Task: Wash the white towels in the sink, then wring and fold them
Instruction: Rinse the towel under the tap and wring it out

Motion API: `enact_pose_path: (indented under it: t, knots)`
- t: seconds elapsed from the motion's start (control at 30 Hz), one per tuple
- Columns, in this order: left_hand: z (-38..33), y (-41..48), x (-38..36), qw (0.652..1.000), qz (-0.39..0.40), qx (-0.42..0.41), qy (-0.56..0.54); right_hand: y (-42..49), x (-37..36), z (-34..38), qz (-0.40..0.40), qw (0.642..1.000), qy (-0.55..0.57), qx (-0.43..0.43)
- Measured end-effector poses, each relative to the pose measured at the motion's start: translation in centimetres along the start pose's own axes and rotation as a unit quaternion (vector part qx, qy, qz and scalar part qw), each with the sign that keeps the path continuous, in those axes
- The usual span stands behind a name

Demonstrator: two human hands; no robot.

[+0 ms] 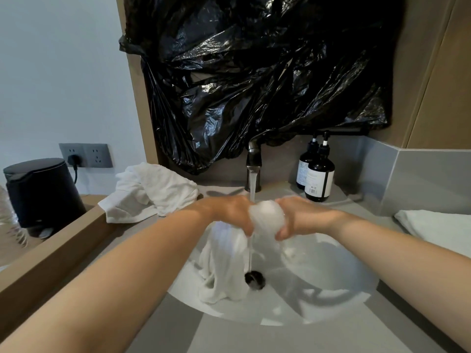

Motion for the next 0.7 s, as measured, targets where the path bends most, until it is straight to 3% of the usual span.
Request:
enact_pose_path:
  t: [0.1,0.23,0.53,0.7]
  knots:
    - [0.6,-0.3,-0.6,0.986,0.013,-0.001,-0.169,0.9,0.4,1.0,-0.106,0.987,-0.124,0.0]
    - [1.4,0.0,-2.2,0.944,0.04,0.016,-0.328,2.4,-0.7,0.9,-0.123,0.98,-0.153,0.015]
    - [3.0,1.0,-3.9,0.875,0.064,0.075,-0.473,5.7,-1.5,0.8,-0.151,0.977,-0.143,0.035]
    - [4.9,2.2,-4.1,0.875,0.025,0.113,-0.471,7.8,-2.4,0.6,-0.127,0.985,-0.114,-0.02]
Point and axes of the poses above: each hand's wrist, its own y-axis towards the middle knuckle, its own x-axis out of the back of the hand, z = x × y, the point moved 6 cm from there along y, towards the middle knuckle, and after that the axes turned 12 degrees about y, right-handed, at the moved point
